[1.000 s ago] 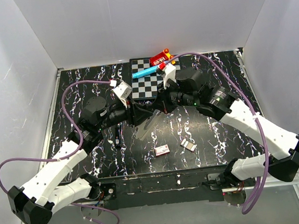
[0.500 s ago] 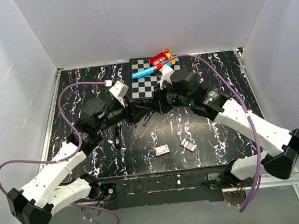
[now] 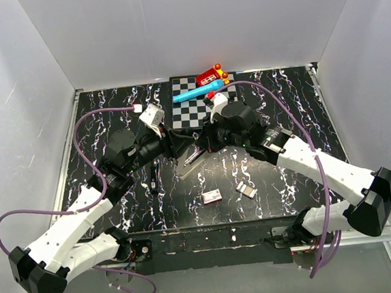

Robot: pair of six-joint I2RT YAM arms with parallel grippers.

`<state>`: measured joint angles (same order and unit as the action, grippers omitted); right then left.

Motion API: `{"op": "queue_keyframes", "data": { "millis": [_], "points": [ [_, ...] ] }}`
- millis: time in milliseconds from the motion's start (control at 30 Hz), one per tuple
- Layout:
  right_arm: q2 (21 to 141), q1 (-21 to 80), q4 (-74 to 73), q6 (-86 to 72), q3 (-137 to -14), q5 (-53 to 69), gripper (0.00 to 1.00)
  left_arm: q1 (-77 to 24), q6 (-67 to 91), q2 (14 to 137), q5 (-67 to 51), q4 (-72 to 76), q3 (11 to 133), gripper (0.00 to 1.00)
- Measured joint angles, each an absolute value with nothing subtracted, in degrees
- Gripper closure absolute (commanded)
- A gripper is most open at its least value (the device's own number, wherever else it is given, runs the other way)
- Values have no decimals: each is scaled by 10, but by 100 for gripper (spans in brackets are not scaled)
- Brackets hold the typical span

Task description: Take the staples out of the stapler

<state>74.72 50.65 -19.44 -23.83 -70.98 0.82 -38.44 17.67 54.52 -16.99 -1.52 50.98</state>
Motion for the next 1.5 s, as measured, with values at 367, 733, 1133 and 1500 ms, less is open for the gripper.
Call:
{"op": "queue_keyframes", "data": {
  "millis": [367, 733, 1133, 1500],
  "points": [
    [746, 507, -100, -258, -639, -16, 99, -385, 192, 541, -116, 24, 477, 100],
    [755, 506, -46, -264, -608, -35, 99, -385, 196, 566, -70, 68, 476, 100],
    [773, 500, -6, -275, -591, -44, 99, -386, 195, 598, -20, 97, 476, 100],
    [811, 492, 25, -286, -587, -39, 99, -387, 180, 630, 17, 120, 486, 100]
  ]
}}
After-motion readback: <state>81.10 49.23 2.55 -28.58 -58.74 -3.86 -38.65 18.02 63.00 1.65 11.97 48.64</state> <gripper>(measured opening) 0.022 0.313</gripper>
